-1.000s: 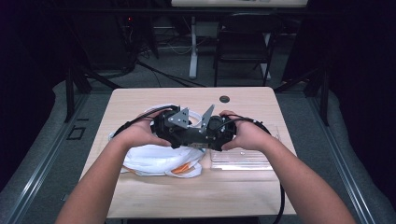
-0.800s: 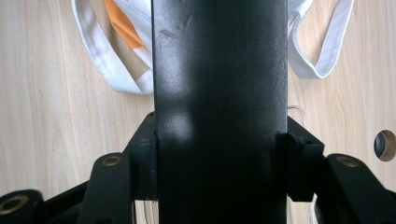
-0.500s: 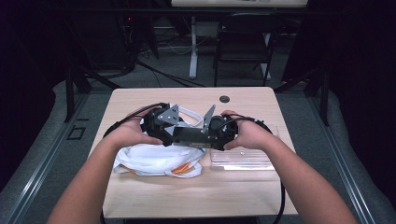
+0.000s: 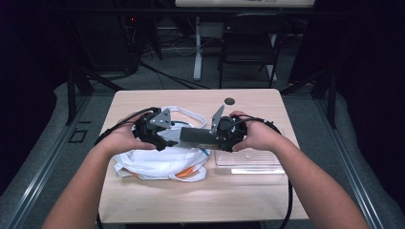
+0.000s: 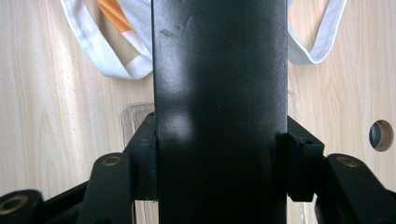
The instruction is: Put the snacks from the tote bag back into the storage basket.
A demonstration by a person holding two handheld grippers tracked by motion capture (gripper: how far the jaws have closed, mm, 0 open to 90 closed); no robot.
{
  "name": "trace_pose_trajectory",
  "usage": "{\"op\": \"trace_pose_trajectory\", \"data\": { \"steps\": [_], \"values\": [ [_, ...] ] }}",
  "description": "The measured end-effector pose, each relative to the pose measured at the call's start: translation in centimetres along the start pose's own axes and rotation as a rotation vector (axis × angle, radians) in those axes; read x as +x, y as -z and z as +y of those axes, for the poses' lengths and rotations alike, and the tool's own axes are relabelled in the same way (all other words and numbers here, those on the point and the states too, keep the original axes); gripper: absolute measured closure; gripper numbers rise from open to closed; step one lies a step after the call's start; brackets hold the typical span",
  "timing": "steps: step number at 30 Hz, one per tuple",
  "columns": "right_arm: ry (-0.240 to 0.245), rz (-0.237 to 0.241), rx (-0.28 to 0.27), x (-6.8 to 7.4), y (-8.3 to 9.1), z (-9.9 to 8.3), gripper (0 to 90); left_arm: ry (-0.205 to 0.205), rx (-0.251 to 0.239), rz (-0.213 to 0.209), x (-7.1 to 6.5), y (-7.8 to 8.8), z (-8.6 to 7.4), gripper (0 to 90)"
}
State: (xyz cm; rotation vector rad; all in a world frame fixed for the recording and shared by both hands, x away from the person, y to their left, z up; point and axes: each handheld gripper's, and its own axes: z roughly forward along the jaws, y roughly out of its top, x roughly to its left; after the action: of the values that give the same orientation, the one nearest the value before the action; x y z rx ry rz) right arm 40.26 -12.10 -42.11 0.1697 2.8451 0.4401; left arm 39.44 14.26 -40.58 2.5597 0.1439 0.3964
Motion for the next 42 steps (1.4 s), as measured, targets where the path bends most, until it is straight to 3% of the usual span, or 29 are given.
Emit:
{"op": "trace_pose_trajectory", "data": {
  "steps": [18, 33, 42],
  "values": [
    [-0.030, -0.026, 0.016, -1.1, 1.0, -2.2, 42.6, 0.122, 0.023, 0.012, -0.6, -0.9, -4.0, 39.3],
    [-0.088, -0.054, 0.026, -1.8, 1.8, -5.8, 42.6, 0.178, 0.029, 0.014, -1.2, -1.3, -6.1, 40.2],
    [-0.107, -0.060, 0.038, -1.9, 2.0, -7.5, 42.6, 0.187, 0.036, 0.010, -1.5, -1.4, -6.7, 40.4]
  ]
}}
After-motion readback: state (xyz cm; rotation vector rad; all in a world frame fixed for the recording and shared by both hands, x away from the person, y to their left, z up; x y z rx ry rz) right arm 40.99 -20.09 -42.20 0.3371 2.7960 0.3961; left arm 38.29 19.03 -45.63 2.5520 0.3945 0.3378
